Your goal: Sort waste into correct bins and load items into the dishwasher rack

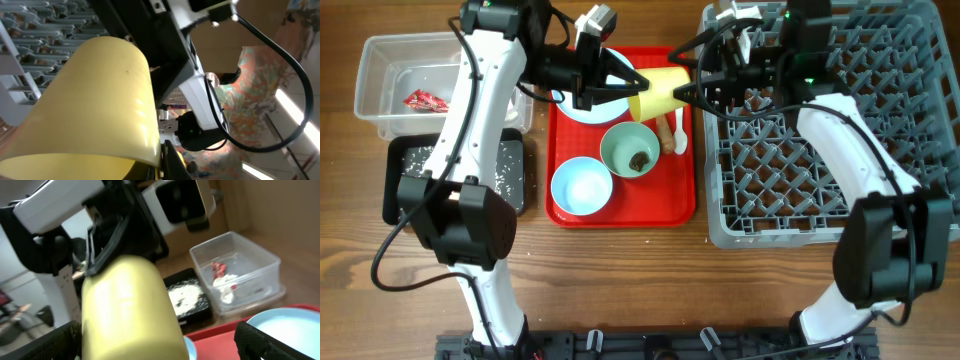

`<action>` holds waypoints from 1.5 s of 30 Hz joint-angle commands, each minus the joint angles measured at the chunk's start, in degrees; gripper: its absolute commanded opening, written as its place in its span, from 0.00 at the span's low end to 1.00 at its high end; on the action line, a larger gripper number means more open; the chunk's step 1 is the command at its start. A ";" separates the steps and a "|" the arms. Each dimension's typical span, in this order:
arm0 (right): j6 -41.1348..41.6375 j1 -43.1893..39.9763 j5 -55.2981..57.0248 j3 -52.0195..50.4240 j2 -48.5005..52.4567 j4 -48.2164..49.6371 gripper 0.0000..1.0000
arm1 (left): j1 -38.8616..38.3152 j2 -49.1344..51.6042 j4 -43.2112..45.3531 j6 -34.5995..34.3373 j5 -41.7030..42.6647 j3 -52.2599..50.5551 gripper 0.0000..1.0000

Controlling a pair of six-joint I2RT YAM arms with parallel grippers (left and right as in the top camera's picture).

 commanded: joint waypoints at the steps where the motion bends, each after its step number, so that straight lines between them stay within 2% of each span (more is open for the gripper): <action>1: -1.27 0.09 -4.39 0.92 1.57 0.90 1.00 | 0.17 -2.64 -0.13 -0.50 1.57 0.07 0.04; 5: 1.79 0.26 -6.75 0.92 1.57 3.45 0.98 | 0.17 -2.64 -0.11 -0.48 0.50 0.07 0.04; 11: 1.79 3.78 -6.75 0.92 1.57 3.87 0.90 | 0.17 -2.64 -0.04 -0.48 0.50 0.07 0.04; 24: 2.78 4.15 -6.78 0.92 1.57 6.05 0.63 | 1.18 -2.64 0.31 -0.50 -0.57 0.07 0.05; 28: 6.23 4.15 -6.75 0.92 1.57 9.88 0.60 | 1.18 -2.64 0.31 -0.50 -1.57 0.07 0.17; 30: 6.56 4.13 -6.75 0.92 1.57 10.78 0.59 | 1.18 -2.64 0.31 -0.50 -1.90 0.07 0.27; 35: 7.72 2.69 -6.75 0.92 1.57 10.84 0.59 | 1.55 -2.64 0.33 -0.50 -2.10 0.07 0.40; 40: 8.11 -0.35 -6.45 0.92 1.57 10.78 0.57 | 2.95 -2.64 0.33 -0.50 -2.10 0.07 0.43; 42: 11.34 -1.86 -2.82 0.92 1.57 10.40 0.56 | 3.76 -2.64 0.59 -0.48 -2.89 0.07 0.44; 44: 14.67 -2.69 6.36 0.92 1.57 7.85 0.56 | 4.28 -2.64 2.12 -0.50 -6.47 0.07 0.45; 45: 15.13 -2.78 13.20 0.92 1.55 5.03 0.56 | 4.42 -2.64 3.67 -0.50 -11.58 0.07 0.45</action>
